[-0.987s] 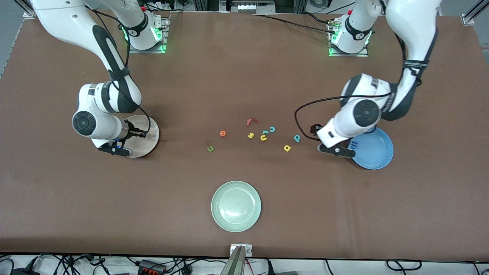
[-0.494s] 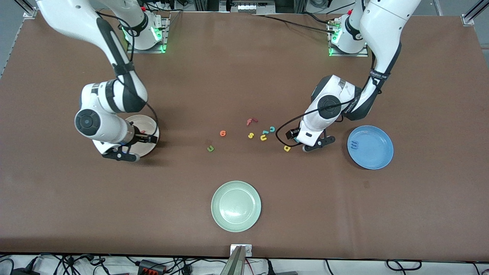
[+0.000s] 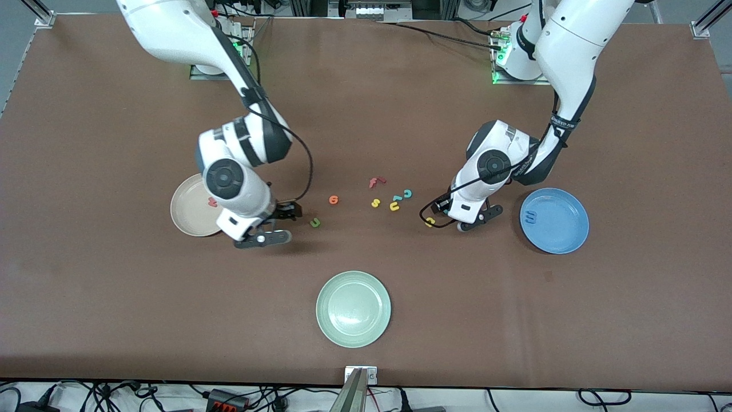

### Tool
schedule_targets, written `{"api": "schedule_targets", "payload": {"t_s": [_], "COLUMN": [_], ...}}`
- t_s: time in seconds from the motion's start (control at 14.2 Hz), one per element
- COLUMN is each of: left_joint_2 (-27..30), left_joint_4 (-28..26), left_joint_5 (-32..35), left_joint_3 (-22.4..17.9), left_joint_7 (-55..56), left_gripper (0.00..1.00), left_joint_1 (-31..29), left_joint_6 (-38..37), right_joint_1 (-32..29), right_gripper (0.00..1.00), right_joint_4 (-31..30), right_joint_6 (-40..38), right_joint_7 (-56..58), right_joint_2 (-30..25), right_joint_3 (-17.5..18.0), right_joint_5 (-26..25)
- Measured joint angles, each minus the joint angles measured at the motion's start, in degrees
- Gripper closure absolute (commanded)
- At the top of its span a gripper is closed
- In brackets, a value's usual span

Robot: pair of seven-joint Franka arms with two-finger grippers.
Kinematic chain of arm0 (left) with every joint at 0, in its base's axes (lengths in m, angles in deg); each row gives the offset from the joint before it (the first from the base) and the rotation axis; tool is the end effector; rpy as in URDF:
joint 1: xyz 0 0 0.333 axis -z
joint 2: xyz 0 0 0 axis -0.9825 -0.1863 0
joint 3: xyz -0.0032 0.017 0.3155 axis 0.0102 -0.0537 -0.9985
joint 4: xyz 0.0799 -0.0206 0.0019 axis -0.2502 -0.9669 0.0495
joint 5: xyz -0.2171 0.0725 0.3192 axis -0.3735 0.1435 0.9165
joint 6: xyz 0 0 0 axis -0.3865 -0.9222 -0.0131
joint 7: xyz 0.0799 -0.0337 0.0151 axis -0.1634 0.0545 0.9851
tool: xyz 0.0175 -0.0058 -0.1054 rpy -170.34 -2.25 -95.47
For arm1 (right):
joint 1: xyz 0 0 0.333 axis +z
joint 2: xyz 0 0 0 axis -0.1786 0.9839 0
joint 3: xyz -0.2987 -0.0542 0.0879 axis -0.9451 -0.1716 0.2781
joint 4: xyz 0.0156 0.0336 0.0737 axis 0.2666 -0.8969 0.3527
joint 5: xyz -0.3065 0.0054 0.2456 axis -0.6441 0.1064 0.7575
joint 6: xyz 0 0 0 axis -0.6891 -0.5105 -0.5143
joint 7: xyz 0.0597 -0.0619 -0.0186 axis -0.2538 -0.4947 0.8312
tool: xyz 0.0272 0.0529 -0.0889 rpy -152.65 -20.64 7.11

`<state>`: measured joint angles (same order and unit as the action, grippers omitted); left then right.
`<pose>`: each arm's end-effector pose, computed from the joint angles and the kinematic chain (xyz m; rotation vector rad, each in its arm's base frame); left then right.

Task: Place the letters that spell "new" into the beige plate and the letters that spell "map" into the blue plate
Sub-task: 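Grasp the teal d with the left gripper while the right gripper reaches the green letter, then carry the d to the blue plate while the right gripper grasps the green letter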

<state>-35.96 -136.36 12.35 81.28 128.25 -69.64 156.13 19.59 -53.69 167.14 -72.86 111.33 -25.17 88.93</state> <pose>0.5404 -0.2631 0.1756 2.9815 0.7758 -0.1875 0.6184 0.3145 0.2519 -3.1161 -0.3616 0.0862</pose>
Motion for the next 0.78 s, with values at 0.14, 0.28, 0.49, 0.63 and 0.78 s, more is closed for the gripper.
{"api": "schedule_targets", "payload": {"t_s": [0.14,0.28,0.49,0.63,0.78], "left_joint_2": [-0.4,-0.7,-0.6,-0.6,-0.5], "left_joint_4": [0.0,0.0,0.0,0.0,0.2], "left_joint_5": [0.0,0.0,0.0,0.0,0.1], "left_joint_3": [0.0,0.0,0.0,0.0,0.0], "left_joint_7": [0.0,0.0,0.0,0.0,-0.4], "left_gripper": [0.59,0.71,0.86,0.92,0.92], "left_joint_1": [-0.2,-0.1,-0.1,-0.1,-0.1], "left_joint_6": [0.8,1.4,1.3,1.3,0.7], "right_joint_1": [1.0,1.3,2.8,4.2,4.9], "right_gripper": [0.15,0.16,0.2,0.22,0.27], "right_joint_4": [2.6,3.3,3.5,3.5,3.6], "right_joint_6": [0.0,0.1,2.3,3.3,4.1], "right_joint_7": [3.3,5.7,6.8,6.8,6.9], "right_joint_2": [3.0,4.5,6.3,7.3,8.0], "right_joint_3": [0.0,0.0,0.0,0.0,0.0], "right_joint_5": [0.0,0.0,0.0,0.0,-0.5]}}
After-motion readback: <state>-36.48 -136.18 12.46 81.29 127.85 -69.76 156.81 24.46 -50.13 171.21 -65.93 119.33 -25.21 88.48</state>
